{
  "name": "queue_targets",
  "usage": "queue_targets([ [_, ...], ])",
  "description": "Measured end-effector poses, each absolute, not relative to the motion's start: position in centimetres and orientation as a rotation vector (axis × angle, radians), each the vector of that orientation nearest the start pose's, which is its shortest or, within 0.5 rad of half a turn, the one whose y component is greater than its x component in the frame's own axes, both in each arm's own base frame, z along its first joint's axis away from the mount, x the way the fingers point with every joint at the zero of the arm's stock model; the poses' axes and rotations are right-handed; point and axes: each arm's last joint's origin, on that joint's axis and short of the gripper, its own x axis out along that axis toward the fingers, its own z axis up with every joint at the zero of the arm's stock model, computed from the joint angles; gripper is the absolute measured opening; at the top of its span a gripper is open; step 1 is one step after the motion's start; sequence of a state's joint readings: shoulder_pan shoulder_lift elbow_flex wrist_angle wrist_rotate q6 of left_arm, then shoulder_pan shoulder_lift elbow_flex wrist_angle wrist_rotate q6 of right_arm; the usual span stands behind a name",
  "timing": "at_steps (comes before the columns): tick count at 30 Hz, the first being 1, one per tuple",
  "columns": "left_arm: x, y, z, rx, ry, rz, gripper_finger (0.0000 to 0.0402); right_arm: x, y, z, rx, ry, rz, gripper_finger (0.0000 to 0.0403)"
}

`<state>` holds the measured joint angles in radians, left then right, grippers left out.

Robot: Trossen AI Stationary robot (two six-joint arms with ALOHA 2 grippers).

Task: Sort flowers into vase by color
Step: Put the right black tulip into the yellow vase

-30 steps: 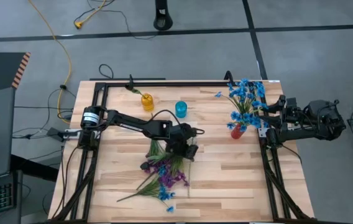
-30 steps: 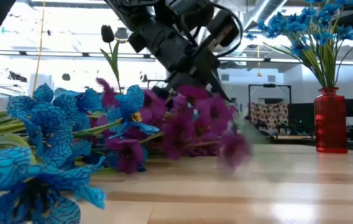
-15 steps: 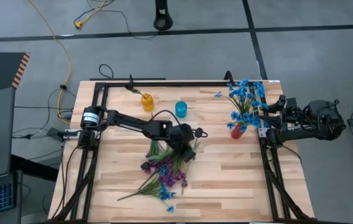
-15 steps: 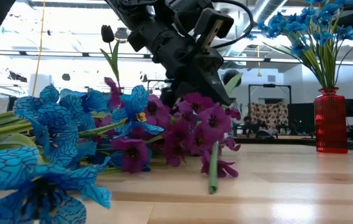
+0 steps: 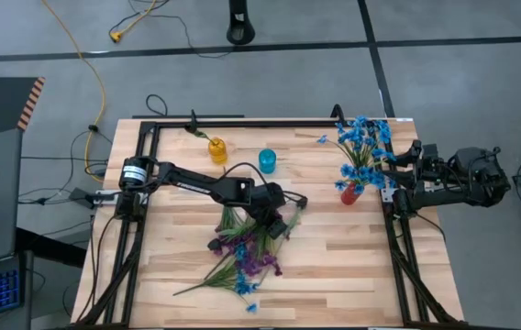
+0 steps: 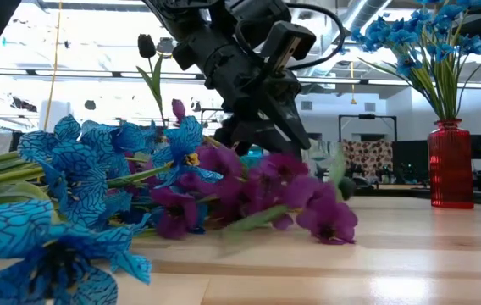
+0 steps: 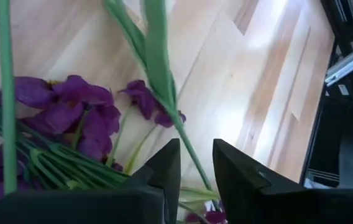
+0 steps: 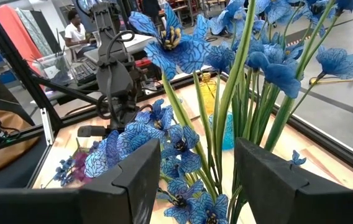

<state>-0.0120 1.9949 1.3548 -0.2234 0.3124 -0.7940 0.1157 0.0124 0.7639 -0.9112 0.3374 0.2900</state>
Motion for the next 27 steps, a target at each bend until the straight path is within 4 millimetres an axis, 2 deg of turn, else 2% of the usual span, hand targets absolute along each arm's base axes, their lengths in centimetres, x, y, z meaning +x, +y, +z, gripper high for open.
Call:
queue_targets([
  [6, 42.4, -1.7, 17.4, -0.864, 0.912, 0.079, 0.0083, -1.1, -1.1, 30.3, 0.252, 0.123, -0.242, 0.0233],
  [18, 42.4, -4.5, 17.4, -0.798, 0.895, 0.079, 0.0086, -1.1, -1.1, 30.3, 0.252, 0.123, -0.243, 0.0233],
  [27, 42.3, -5.8, 17.3, -0.718, 0.878, 0.099, 0.0158, -1.1, -1.1, 30.3, 0.252, 0.122, -0.242, 0.0233],
])
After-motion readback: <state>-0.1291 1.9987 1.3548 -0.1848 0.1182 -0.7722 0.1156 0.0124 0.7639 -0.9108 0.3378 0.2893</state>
